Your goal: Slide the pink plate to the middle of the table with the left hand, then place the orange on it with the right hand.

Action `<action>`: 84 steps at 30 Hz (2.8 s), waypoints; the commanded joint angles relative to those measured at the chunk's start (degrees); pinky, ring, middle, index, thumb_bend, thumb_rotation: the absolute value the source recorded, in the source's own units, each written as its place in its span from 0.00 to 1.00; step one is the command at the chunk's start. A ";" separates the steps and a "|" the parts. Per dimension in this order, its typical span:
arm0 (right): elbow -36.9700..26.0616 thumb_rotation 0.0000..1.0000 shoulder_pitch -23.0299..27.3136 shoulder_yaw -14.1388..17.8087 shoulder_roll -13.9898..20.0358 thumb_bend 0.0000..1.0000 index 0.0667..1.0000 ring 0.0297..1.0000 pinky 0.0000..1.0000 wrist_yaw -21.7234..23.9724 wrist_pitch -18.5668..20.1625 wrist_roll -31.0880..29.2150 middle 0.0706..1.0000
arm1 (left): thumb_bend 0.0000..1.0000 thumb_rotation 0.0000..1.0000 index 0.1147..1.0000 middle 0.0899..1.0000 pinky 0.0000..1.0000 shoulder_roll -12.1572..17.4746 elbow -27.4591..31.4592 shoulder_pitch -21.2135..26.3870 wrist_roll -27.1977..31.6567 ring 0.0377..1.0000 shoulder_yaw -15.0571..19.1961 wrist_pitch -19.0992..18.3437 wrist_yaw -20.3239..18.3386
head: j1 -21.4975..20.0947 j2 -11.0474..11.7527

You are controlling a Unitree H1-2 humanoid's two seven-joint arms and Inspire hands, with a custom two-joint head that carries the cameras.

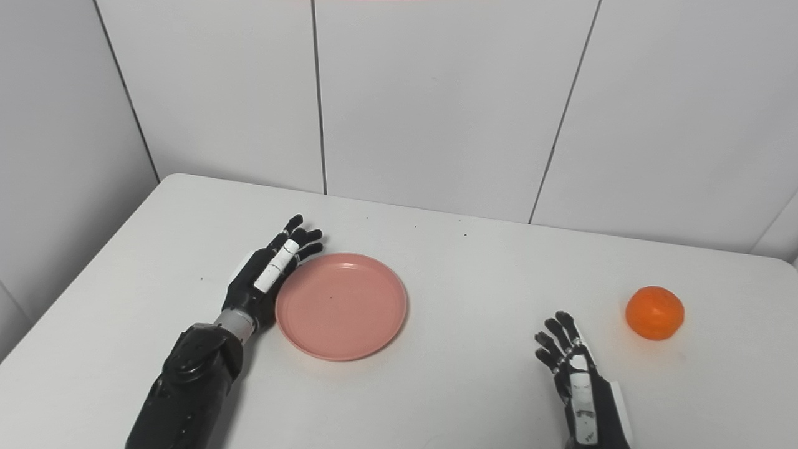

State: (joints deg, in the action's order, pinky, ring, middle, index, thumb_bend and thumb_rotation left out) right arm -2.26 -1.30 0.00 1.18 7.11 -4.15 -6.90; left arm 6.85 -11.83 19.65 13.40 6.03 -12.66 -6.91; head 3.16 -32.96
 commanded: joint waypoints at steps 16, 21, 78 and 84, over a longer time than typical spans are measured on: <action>3.06 0.97 -4.21 -2.09 -3.15 0.86 0.91 0.86 0.87 -1.04 2.16 0.23 0.90 | 0.81 0.66 0.98 0.85 0.81 -1.47 2.74 -0.02 -0.10 0.86 -0.80 -4.10 0.76 | -3.87 -1.05; 2.65 0.98 -4.25 -2.43 -3.62 0.85 0.91 0.86 0.88 -1.34 2.59 0.64 0.90 | 0.80 0.65 0.98 0.84 0.81 -2.09 3.65 -0.28 0.33 0.86 -0.15 -5.44 1.32 | -5.22 -1.39; 1.63 0.99 -3.93 -5.00 -5.58 0.85 0.92 0.86 0.88 -3.48 3.23 2.84 0.90 | 0.85 0.61 1.00 0.88 0.84 -9.58 6.54 -2.05 -0.80 0.88 -2.94 -6.94 3.65 | -11.57 -2.28; 1.69 0.98 -3.95 -5.55 -6.28 0.88 0.92 0.88 0.90 -3.77 2.75 3.17 0.90 | 0.81 0.61 1.00 0.87 0.82 -9.69 6.70 -2.30 -0.71 0.88 -3.50 -6.96 3.39 | -12.17 -2.54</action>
State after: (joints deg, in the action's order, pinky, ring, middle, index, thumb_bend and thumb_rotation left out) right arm -3.77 -2.41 -4.28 -3.48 2.90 -2.43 -3.25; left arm -2.71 -5.09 17.62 13.12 3.11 -19.50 -3.21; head -9.05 -35.51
